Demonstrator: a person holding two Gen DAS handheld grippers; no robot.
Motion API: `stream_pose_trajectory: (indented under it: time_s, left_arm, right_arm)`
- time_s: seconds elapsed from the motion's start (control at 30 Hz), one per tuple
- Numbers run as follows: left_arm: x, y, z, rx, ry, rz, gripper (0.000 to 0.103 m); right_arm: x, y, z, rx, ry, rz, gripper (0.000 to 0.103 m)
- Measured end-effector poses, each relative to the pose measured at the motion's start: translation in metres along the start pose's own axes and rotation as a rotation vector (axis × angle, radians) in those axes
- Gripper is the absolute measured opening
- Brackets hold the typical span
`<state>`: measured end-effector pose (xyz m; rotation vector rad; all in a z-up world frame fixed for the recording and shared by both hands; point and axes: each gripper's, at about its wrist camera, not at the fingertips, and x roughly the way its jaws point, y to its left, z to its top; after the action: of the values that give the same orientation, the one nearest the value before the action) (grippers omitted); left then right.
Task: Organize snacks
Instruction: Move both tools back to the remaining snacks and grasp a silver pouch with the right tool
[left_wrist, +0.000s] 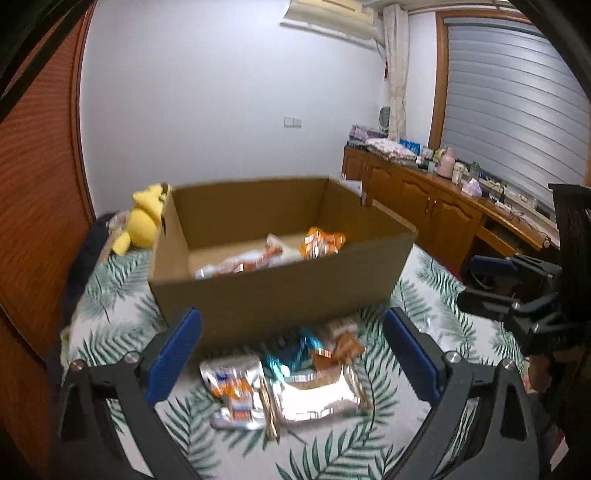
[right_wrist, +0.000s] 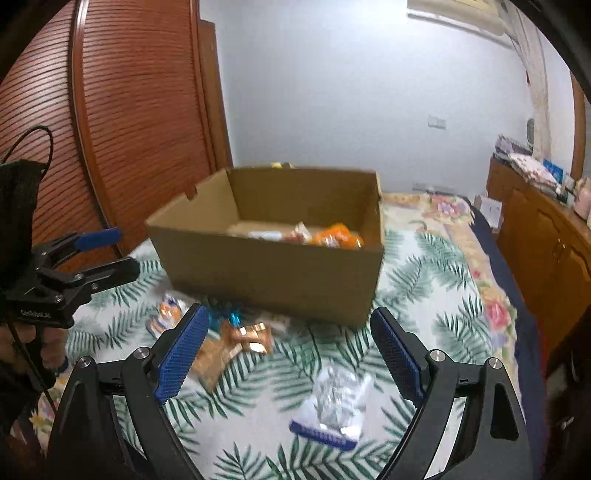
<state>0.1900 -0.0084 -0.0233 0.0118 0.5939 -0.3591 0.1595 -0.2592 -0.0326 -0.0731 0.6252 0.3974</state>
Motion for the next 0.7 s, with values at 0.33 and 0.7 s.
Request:
stream_pose_trajectory:
  time_s: [0.33, 0.7]
  left_arm:
    - [0.026, -0.004, -0.050, -0.008, 0.100, -0.035, 0.099]
    - [0.050, 0.006, -0.057, 0.000, 0.126, -0.026, 0.099]
  right_arm:
    - [0.033, -0.025, -0.050, 0.065, 0.133, -0.034, 0.087]
    - [0.076, -0.045, -0.066, 0.099, 0.265, -0.065, 0.071]
